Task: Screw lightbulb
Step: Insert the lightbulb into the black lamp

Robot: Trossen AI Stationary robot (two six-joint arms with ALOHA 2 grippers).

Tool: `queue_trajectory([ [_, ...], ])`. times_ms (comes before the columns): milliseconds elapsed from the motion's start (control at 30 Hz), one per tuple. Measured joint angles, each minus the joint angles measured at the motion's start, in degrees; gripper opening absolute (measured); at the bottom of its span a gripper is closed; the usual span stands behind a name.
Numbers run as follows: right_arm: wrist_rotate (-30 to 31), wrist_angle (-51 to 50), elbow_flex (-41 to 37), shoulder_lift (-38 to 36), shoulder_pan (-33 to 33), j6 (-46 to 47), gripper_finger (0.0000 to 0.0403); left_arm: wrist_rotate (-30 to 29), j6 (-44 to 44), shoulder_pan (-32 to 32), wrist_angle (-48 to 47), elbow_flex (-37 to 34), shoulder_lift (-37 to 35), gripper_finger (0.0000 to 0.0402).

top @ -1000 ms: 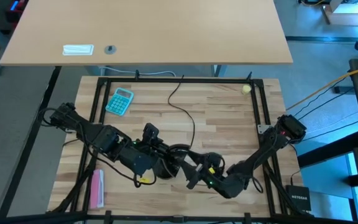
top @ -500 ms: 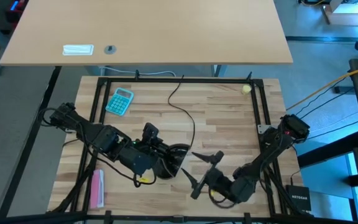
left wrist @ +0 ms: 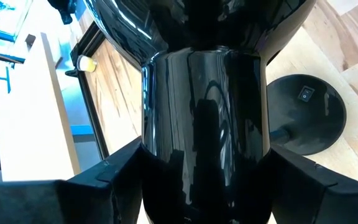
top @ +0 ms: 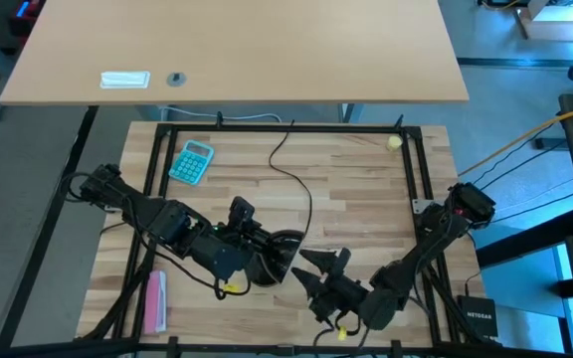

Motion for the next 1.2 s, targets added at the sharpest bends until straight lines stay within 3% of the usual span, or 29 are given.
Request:
queue_trajectory([
  [233, -0.1, -2.8, 0.0, 0.1, -2.0, -10.5, 0.0319, 0.4, -0.2, 0.0, 0.4, 0.0, 0.0, 0.0249],
  [400, -3.9, -2.9, 0.0, 0.1, -3.6, -15.3, 0.0319, 0.5, -0.5, 0.0, 0.6, 0.0, 0.0, 0.0249],
  [933, -8.6, -2.6, 0.0, 0.1, -7.2, -18.3, 0.0318, 0.7, -0.9, 0.0, 0.7, 0.0, 0.0, 0.0249],
  [1200, -9.4, -2.5, 0.0, 0.1, -7.2, -16.8, 0.0262, 0.8, -0.8, 0.0, 0.8, 0.0, 0.0, 0.0249],
])
